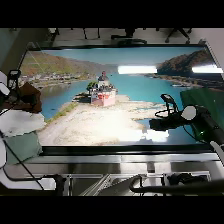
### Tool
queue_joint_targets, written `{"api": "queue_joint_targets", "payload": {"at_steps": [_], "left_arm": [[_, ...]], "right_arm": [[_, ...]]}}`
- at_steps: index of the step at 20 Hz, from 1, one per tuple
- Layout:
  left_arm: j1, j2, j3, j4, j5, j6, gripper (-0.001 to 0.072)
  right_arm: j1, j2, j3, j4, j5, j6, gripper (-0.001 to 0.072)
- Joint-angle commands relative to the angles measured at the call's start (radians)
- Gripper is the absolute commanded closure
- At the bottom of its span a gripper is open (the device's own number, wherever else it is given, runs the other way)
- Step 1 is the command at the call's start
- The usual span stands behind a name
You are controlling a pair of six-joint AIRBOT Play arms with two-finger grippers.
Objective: Fold the shirts.
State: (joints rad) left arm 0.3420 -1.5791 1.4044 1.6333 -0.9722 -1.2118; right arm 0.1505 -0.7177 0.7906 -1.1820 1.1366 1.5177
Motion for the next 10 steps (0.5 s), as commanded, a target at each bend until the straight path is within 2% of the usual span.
{"api": "queue_joint_targets", "payload": {"at_steps": [1, 2, 3, 4, 5, 10], "left_arm": [[0.008, -0.243, 0.134, 0.129, 0.02, -0.034, 0.002], [0.008, -0.286, 0.163, 0.129, 0.002, -0.037, 0.0023], [0.008, -0.325, 0.195, 0.129, -0.018, -0.048, 0.0201], [0.006, -0.356, 0.238, 0.125, -0.048, -0.058, 0.051], [0.001, -0.376, 0.28, 0.12, -0.075, -0.057, 0.0694], [-0.111, -0.354, 0.56, 0.067, -0.282, -0.088, 0.0697]], "right_arm": [[0.001, 0.001, 0.0, 0.0, 0.0, 0.0, 0.0695], [0.001, 0.0, 0.0, 0.0, 0.0, 0.0, 0.0695], [0.001, 0.0, 0.0, 0.0, 0.0, 0.0, 0.0695], [0.001, 0.0, 0.0, 0.0, 0.0, 0.0, 0.0695], [0.001, 0.001, 0.0, 0.0, 0.0, 0.0, 0.0695], [0.001, 0.0, 0.0, 0.0, 0.0, 0.0, 0.0695]]}}
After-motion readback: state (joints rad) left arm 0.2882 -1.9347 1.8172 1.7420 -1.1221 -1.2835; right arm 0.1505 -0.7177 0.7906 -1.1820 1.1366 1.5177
